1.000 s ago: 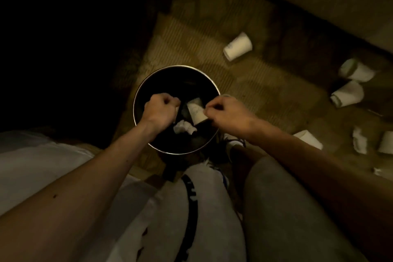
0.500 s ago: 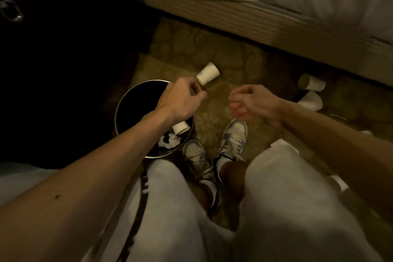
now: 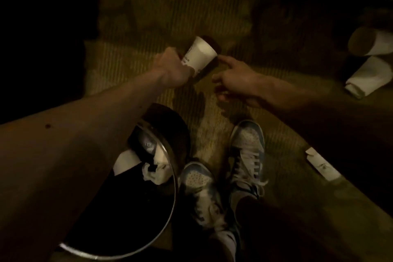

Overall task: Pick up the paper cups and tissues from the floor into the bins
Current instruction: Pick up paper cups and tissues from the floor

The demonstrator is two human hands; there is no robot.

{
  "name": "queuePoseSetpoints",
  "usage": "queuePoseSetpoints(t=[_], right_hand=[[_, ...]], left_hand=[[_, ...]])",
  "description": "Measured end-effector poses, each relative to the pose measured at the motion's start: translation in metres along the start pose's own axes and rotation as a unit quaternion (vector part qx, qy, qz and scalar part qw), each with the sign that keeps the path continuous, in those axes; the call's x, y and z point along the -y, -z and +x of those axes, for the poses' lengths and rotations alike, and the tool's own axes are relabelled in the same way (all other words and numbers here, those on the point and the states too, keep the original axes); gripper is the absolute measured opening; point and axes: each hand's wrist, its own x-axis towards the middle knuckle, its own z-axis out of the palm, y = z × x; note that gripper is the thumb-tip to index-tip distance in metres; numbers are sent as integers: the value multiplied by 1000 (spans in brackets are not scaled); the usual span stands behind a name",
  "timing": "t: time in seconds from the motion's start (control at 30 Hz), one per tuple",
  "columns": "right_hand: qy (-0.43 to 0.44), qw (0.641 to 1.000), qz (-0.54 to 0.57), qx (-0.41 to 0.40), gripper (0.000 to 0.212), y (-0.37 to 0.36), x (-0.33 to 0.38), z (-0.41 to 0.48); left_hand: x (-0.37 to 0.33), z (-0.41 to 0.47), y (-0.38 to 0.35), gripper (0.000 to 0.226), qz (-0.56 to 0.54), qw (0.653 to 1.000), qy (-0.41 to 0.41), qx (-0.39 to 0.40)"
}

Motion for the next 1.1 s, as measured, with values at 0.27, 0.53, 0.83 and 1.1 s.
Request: queuePoseSetpoints(t=[0.27, 0.53, 0.83, 1.1], right_hand=[[16, 999, 9, -35, 76, -18, -11, 59], [-3, 991, 135, -25, 83, -20, -19, 63], [24, 969, 242, -49, 64, 32, -55, -42], [34, 946, 279, -162, 51, 94, -126, -158]], left_hand=[[10, 58, -15, 62, -30, 998, 26, 43], [-3, 51, -27, 60, -67, 994, 24, 81], [-59, -30, -55, 41, -127, 970, 36, 203], [-112, -134, -131, 85, -155, 945, 46, 285]])
